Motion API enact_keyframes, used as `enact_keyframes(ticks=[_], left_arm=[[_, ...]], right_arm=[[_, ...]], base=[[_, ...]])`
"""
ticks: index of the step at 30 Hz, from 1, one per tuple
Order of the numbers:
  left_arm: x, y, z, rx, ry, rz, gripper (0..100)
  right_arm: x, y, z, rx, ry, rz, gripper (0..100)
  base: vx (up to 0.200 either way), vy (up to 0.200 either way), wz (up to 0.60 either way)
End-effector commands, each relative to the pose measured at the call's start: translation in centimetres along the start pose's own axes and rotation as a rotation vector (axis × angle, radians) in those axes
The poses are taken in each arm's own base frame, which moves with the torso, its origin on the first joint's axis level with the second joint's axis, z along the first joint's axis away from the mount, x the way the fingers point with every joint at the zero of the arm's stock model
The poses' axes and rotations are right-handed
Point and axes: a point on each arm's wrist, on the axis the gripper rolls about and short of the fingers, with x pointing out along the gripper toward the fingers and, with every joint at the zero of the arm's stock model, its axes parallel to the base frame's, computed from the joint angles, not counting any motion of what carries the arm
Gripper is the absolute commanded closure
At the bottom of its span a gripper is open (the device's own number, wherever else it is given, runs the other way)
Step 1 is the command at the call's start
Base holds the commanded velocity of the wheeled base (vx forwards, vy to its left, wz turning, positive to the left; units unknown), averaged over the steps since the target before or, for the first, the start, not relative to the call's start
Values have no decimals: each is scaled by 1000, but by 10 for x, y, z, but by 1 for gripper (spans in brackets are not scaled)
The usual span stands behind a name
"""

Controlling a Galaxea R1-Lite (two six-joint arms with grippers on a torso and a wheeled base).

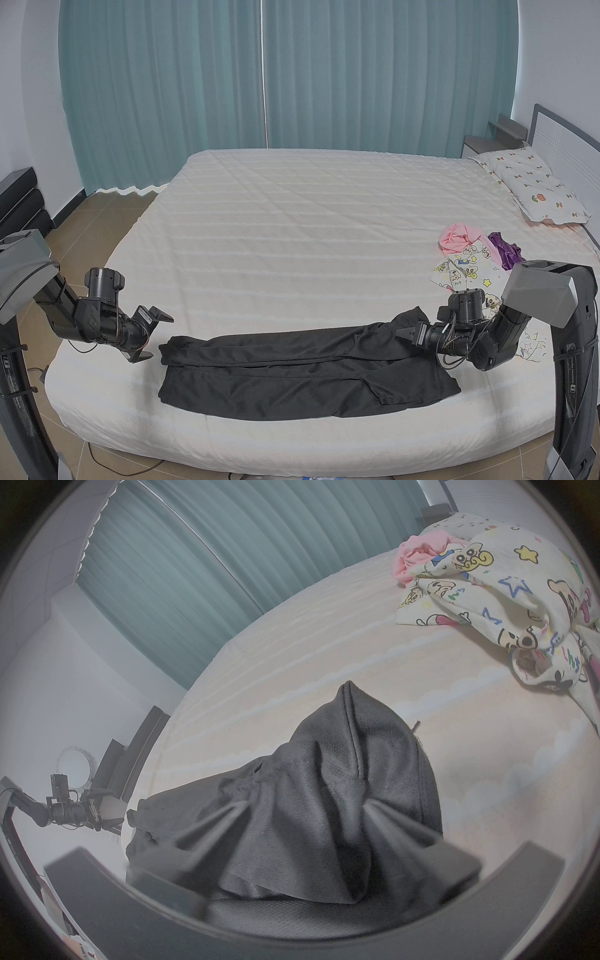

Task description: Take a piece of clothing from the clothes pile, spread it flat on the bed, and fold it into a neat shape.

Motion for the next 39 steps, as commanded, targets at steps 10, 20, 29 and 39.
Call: enact_keyframes(ticks=[10, 20, 29, 39], left_arm=[[0, 0, 0, -2, -4, 4, 0], [1, -1, -1, 4, -2, 6, 0], [5, -1, -11, 31, 3, 34, 0], [8, 4, -48, 149, 2, 167, 0]], right_arm=[[-25, -7, 9, 12, -19, -30, 100], [-26, -15, 0, -12, 21, -50, 100], [-30, -10, 5, -13, -3, -39, 0], [-39, -9, 7, 15, -11, -44, 0]], base=[[0, 0, 0], [0, 0, 0], [0, 0, 0], [0, 0, 0]])
